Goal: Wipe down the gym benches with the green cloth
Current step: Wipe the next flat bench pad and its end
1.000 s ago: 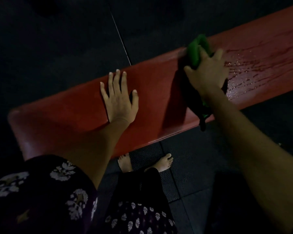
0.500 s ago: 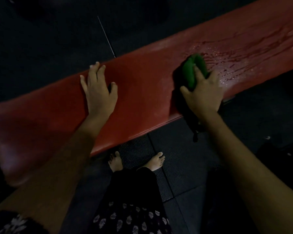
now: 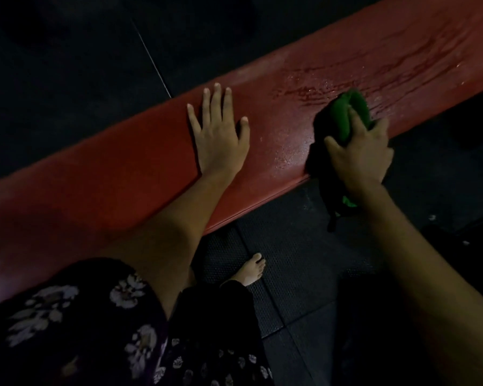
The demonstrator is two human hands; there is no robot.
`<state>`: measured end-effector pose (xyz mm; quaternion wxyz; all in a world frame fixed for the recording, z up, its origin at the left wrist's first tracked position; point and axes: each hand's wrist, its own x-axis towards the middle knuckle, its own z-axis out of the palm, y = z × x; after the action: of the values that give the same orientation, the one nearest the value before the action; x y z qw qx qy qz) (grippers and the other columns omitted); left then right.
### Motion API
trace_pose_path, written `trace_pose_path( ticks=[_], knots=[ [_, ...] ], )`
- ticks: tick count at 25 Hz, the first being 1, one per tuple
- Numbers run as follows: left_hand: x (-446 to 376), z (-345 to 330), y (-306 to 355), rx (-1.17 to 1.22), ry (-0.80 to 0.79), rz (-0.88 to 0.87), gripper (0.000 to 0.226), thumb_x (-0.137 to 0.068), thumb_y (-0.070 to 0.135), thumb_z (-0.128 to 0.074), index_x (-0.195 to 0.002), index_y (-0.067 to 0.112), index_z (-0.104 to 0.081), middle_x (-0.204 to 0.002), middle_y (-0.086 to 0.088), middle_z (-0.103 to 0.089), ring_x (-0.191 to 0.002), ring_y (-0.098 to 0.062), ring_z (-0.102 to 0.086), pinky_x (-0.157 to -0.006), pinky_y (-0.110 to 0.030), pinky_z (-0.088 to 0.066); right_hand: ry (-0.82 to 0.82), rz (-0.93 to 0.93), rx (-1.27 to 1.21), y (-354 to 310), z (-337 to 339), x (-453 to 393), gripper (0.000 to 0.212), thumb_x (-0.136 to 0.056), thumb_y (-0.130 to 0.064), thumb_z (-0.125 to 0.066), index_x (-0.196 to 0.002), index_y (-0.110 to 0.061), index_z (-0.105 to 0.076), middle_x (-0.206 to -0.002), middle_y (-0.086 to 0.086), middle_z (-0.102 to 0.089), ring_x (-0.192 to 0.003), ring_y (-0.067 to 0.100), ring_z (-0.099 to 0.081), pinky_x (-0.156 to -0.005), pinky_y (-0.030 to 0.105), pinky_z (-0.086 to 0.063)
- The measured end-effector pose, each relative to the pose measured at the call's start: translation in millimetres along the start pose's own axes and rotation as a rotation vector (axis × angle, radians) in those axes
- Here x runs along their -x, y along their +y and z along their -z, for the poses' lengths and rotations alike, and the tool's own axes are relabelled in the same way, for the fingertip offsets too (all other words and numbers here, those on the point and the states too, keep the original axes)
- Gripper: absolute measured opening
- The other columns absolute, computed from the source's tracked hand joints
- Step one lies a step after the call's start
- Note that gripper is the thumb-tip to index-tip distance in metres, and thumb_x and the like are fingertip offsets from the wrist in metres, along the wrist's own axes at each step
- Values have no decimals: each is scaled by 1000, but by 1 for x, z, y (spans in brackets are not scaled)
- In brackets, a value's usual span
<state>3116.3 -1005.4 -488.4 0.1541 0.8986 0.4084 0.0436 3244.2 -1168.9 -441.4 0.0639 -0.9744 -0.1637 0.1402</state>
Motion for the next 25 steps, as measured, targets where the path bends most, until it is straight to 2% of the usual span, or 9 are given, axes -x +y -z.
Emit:
trace_pose_path(
  ticks=[5,6,9,10,14,16,22,23,25],
  knots=[
    [2,-2,1,7,27,12,57,-96,37,-35,-147,13,-28,-156,-6,-23,-145,-20,-14,-116,-46,2,-103,496,197,-20,-3,4,72,-85,-48,-59,-147,-32,-27,-127,17,-38,-112,31,-45,-94,44,-39],
    [1,-1,3,-2,21,16,57,-95,37,-35,-147,13,-28,-156,-6,-23,-145,-20,-14,-116,-46,2,-106,458,216,-18,6,-12,72,-85,-48,-59,-147,-32,-27,-128,17,-37,-113,31,-44,-95,44,-40],
    [-1,-1,4,-26,24,19,58,-94,38,-30,-147,12,-28,-155,-6,-23,-145,-21,-14,-116,-47,1,-56,117,105,-20,24,-50,68,-86,-46,-58,-146,-27,-30,-132,19,-34,-115,36,-44,-95,46,-39],
    [0,-1,4,-34,27,21,59,-93,39,-27,-146,12,-29,-155,-6,-23,-145,-21,-15,-116,-47,1,-46,103,133,-28,22,-48,69,-86,-47,-57,-146,-26,-30,-132,20,-34,-115,37,-44,-95,45,-39],
    [2,0,7,-55,12,13,63,-90,40,-22,-145,11,-31,-154,-8,-26,-144,-23,-18,-115,-50,-3,-122,574,281,-68,4,-9,74,-84,-51,-56,-148,-32,-23,-129,15,-35,-115,31,-42,-93,42,-36],
    [0,-1,7,-62,16,17,63,-89,39,-24,-144,10,-33,-153,-9,-28,-143,-24,-20,-115,-50,-5,-163,684,307,-68,8,-24,74,-84,-50,-56,-148,-36,-21,-128,15,-35,-115,32,-42,-94,44,-38],
    [-4,-4,4,-76,44,17,60,-91,38,-29,-142,8,-36,-151,-11,-32,-142,-26,-24,-114,-52,-9,-77,142,133,-69,29,-106,66,-86,-47,-55,-145,-30,-31,-135,18,-34,-117,39,-44,-98,47,-36],
    [-4,-4,4,-82,46,19,60,-90,38,-30,-142,8,-36,-151,-11,-32,-142,-26,-24,-114,-53,-9,-63,152,157,-79,25,-100,66,-86,-48,-54,-145,-30,-31,-135,17,-34,-118,37,-44,-98,46,-35],
    [-3,-5,7,-88,42,15,60,-90,38,-30,-142,9,-36,-151,-11,-32,-142,-27,-24,-114,-53,-9,-78,336,211,-102,15,-77,67,-86,-50,-54,-145,-31,-30,-136,15,-34,-119,34,-43,-97,44,-35]
  ],
)
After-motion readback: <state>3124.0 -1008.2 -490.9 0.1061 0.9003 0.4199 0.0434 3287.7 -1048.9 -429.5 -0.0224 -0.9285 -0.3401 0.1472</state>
